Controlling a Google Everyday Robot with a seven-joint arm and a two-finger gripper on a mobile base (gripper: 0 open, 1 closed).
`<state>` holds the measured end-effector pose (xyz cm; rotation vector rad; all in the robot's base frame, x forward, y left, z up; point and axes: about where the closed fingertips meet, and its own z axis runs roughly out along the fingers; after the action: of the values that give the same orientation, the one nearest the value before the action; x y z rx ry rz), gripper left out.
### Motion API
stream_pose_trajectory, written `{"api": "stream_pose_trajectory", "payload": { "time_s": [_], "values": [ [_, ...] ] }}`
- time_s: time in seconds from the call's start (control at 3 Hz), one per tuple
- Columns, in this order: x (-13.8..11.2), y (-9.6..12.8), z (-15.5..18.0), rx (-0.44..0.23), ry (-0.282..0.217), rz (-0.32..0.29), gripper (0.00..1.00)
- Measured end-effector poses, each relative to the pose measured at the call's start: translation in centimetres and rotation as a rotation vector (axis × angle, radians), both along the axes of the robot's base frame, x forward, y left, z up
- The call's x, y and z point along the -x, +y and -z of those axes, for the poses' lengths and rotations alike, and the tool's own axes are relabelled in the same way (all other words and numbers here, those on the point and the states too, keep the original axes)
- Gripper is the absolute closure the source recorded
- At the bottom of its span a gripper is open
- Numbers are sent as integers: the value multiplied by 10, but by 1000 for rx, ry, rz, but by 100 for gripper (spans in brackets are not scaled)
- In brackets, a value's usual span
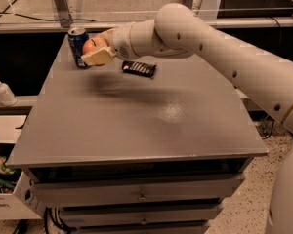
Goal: Move apple near pepsi can
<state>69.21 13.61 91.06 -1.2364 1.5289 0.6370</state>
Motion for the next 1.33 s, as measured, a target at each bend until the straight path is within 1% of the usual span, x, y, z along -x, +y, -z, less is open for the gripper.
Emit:
{"api": "stream_pose_trajectory", "payload": {
  "time_s": [0.33,0.67,1.0,1.33],
  "values": [
    [-14,9,12,-17,8,7,100],
    [-29,19,18,-32,-3,12,100],
    [-40,21,22,-41,-10,23,100],
    [-46,17,34,-51,-3,44,100]
  ]
}}
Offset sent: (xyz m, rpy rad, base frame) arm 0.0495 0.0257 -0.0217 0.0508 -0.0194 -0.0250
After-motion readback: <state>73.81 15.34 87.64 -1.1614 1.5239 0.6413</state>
